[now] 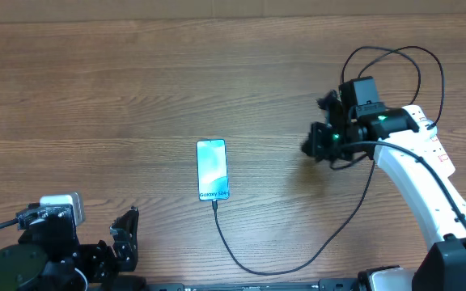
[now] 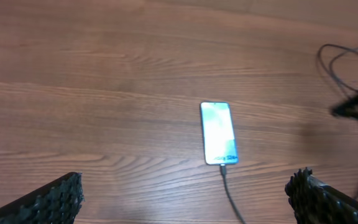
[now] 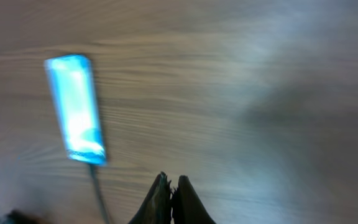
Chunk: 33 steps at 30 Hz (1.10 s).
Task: Plug charger to phone and switch on socket
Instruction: 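Release the phone and retract the left gripper toward the front, then move the right gripper over the white power strip's switch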
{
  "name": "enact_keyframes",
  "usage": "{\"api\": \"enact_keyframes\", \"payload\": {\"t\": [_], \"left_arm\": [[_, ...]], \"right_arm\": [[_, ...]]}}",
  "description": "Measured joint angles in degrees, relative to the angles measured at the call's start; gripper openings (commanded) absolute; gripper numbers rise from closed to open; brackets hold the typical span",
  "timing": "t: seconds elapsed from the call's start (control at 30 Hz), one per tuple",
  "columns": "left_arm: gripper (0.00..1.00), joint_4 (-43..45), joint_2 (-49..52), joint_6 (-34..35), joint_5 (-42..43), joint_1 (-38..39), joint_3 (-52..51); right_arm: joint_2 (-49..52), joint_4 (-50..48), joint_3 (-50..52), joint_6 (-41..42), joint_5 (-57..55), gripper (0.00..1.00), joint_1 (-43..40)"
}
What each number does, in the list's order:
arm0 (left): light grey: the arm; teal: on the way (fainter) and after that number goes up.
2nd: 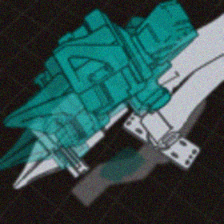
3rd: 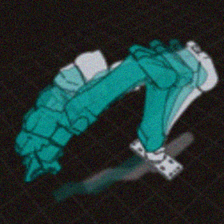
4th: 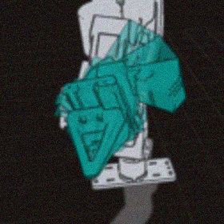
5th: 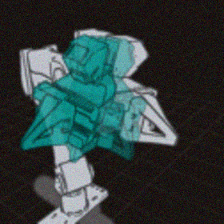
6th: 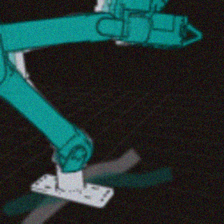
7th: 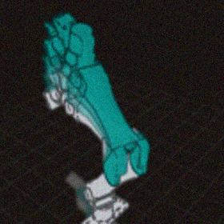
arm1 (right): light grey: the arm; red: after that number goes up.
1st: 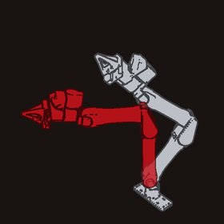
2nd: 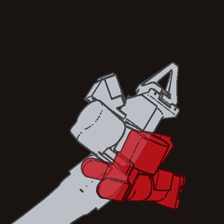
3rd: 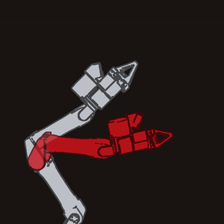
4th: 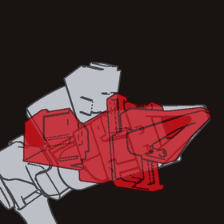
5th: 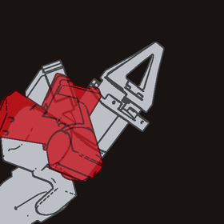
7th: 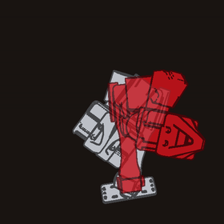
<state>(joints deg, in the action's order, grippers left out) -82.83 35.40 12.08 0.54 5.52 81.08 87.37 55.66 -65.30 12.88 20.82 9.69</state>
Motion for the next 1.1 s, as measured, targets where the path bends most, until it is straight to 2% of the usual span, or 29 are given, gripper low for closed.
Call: {"api": "enact_keyframes", "payload": {"t": [0.17, 0.33, 0.43, 0.6, 0.8, 0.93, 1.1], "left_arm": [[1.00, 0.0, 0.0, 0.0, -2.4, 0.0, -1.7], [1.00, 0.1, 0.0, 0.0, -4.3, 0.0, -4.1], [1.00, 0.3, 0.0, 0.0, -4.6, 0.0, -5.7], [1.00, 2.3, 0.0, 0.0, -5.0, 0.0, -8.6], [1.00, 3.3, 0.0, 0.0, -5.6, 0.0, -12.1], [1.00, 3.3, 0.0, 0.0, -5.6, 0.0, -12.5], [1.00, 3.5, 0.0, 0.0, -5.5, 0.0, -12.6]], "right_arm": [[-1.1, 10.8, -1.6, 6.5, -11.6, 0.04, -4.4], [-9.8, 18.4, -1.6, 16.9, -23.6, 0.04, -7.5], [-15.5, 19.1, -2.2, 23.5, -29.7, 0.04, -8.6], [-19.2, 15.5, -3.0, 29.6, -38.0, 0.04, -11.4], [-14.4, 10.5, -3.0, 31.4, -42.1, 0.04, -20.2], [-8.5, 3.7, -2.9, 29.4, -41.8, 0.04, -29.5], [-0.2, -6.5, -3.0, 26.9, -35.0, 0.04, -37.1]]}}
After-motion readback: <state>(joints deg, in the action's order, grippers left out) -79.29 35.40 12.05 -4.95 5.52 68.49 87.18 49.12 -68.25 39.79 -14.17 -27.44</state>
